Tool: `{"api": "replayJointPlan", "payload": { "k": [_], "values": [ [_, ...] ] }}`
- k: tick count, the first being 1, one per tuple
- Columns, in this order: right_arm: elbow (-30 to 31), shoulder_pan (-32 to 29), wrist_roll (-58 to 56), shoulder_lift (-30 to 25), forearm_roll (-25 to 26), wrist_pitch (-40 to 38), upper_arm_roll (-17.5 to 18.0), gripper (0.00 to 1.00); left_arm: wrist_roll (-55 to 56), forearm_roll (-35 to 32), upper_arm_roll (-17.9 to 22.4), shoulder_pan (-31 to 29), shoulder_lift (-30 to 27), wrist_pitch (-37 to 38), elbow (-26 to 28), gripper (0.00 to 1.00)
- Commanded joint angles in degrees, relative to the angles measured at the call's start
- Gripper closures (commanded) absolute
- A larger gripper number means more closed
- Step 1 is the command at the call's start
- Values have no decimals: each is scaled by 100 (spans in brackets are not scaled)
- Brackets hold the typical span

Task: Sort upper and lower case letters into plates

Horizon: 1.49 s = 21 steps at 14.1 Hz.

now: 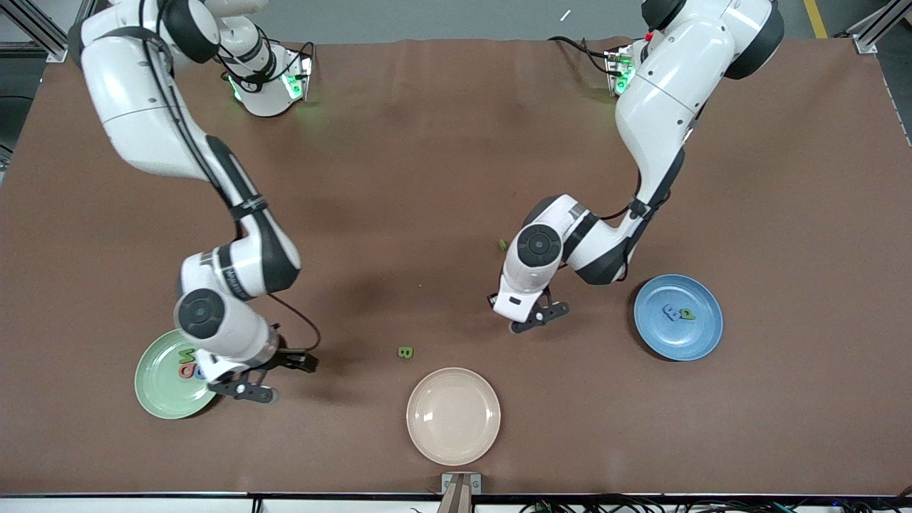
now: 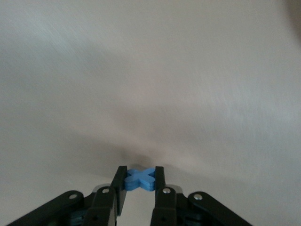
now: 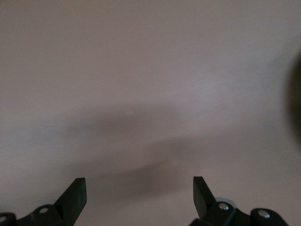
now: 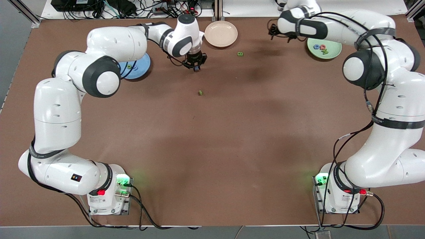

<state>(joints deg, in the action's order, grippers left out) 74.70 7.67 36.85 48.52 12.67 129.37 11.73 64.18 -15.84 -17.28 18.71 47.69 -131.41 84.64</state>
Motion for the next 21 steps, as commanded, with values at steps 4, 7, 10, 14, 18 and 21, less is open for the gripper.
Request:
{"api": "replayJointPlan", "payload": {
  "k": [4,7,10,14,18,21],
  "values": [
    [-149,928,850,280,121,1316,-153,0,-791,-42,-13,-1184,-901,1231,184,98],
    [-149,1507,868,491,148,1827,-556,0,-1800,-42,-30,-1886,-1418,1302,850,97],
    [-149,2062,947,781,148,2030,-1093,0,-2540,-42,-39,-2546,-1430,1311,1265,88],
    [-114,2247,947,861,148,2075,-1156,8,-2762,-42,-39,-2908,-1376,1345,1441,0],
    [-96,2265,929,869,287,2075,-1164,35,-2193,55,-827,-2890,-1543,1837,1424,0],
    [-96,2230,929,870,403,2066,-1164,67,-1454,64,-1698,-2768,-1421,1794,1406,1]
  ]
}}
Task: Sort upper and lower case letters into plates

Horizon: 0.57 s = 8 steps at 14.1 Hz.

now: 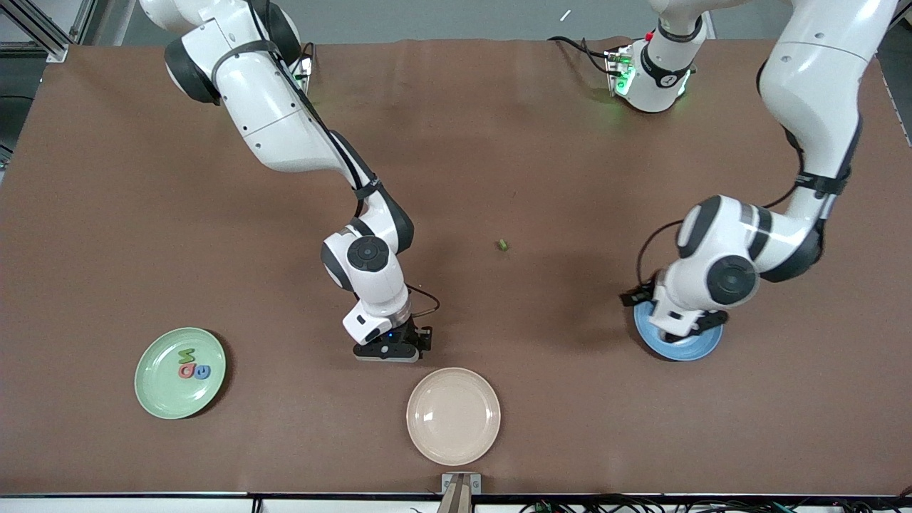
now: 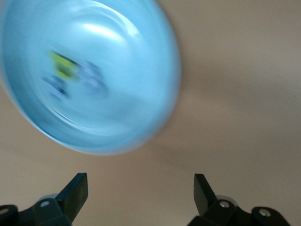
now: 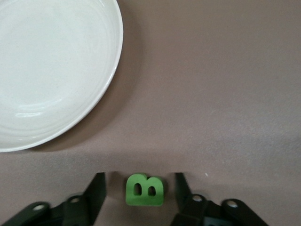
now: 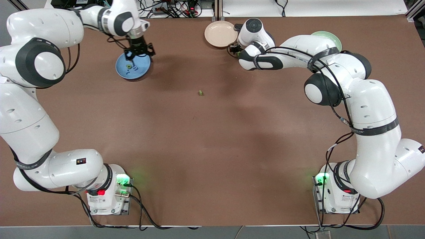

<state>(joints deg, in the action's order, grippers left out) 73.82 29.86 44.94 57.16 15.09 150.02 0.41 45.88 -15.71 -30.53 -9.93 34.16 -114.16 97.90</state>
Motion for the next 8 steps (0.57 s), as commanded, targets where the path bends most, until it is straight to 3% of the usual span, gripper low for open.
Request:
{"api": "replayJointPlan", "payload": {
  "k": [1,2,3,5,8],
  "values": [
    [-8,-23,111,6,152,1,-23,83,482,50,-488,262,20,43,80,2],
    [-8,-41,102,6,152,1,-23,94,718,50,-489,507,38,-44,80,3],
    [-8,-67,67,-20,143,-8,-23,98,1077,50,-489,744,90,-150,88,7],
    [-8,-321,50,-186,55,-235,12,100,1553,50,-489,1140,292,-404,88,13],
    [-87,-751,-290,-485,55,-1420,152,100,2589,41,-481,1615,556,-1142,168,17]
  ]
}}
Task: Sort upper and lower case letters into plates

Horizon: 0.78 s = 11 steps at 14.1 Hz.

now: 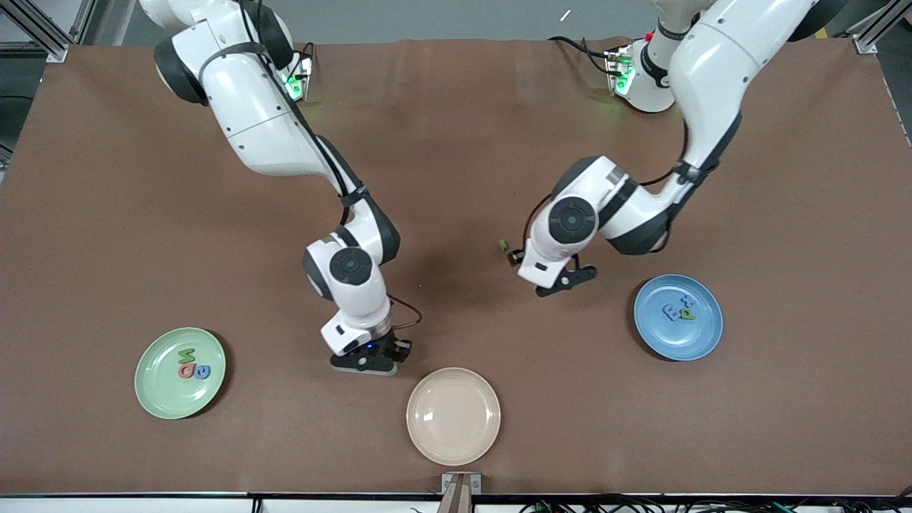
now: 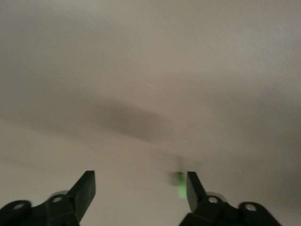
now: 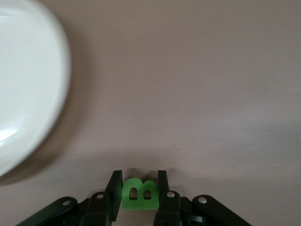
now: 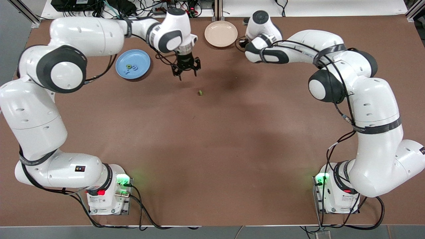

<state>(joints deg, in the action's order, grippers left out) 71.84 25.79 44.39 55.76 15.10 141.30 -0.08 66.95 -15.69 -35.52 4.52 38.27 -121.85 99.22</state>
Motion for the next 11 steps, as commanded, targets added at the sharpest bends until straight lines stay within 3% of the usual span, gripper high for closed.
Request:
{"api": "replayJointPlan", "payload": {
  "k": [1,6,11],
  "values": [
    [111,-538,-769,-433,45,-724,210,100,668,40,19,276,207,-505,62,20],
    [111,-1593,-3668,-785,-385,-1429,193,100,1039,-13,37,436,278,-700,405,28],
    [155,-2700,-5842,-777,-403,-1395,184,98,1048,-13,54,435,401,-910,423,46]
  ]
}}
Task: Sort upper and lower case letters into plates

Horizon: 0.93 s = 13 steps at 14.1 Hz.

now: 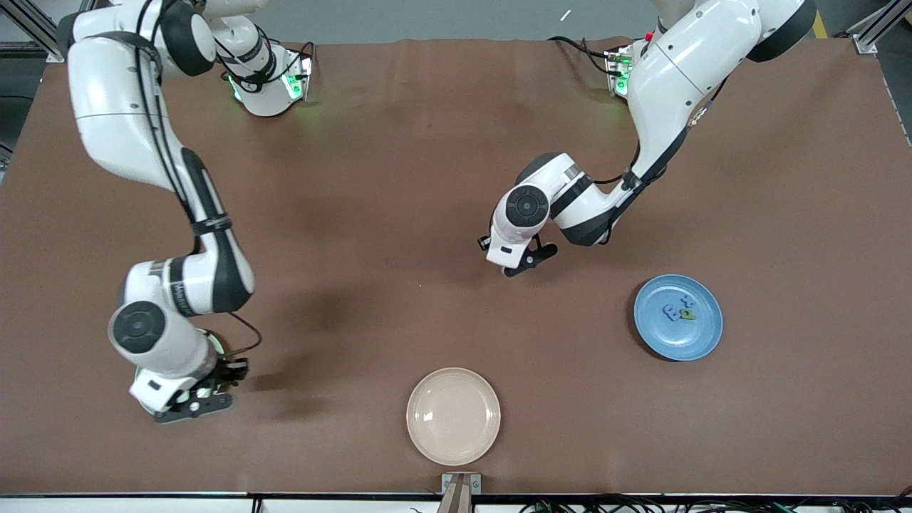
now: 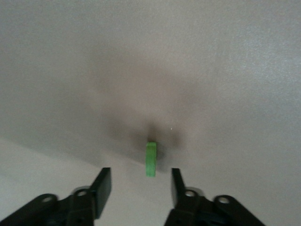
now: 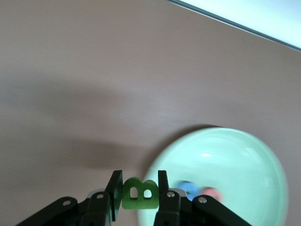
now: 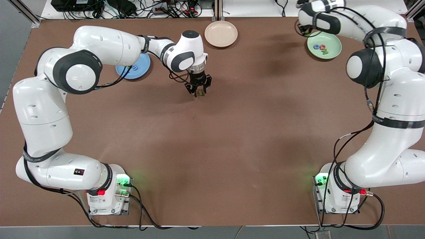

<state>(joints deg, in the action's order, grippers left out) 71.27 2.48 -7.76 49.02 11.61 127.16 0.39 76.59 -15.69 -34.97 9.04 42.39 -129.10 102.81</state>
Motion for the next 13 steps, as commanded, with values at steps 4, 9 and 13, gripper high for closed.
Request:
{"api": "replayJointPlan", "payload": {
  "k": [4,9,13],
  "values": [
    [221,-731,-1123,-15,-53,54,136,38,84,-22,77,-8,50,-204,55,59],
    [186,-723,-1052,-260,-333,2,145,0,31,-39,139,-78,32,-204,2,100],
    [256,-705,-703,-1138,-765,-558,119,0,41,-57,174,-971,-643,-116,-51,100]
  ]
}}
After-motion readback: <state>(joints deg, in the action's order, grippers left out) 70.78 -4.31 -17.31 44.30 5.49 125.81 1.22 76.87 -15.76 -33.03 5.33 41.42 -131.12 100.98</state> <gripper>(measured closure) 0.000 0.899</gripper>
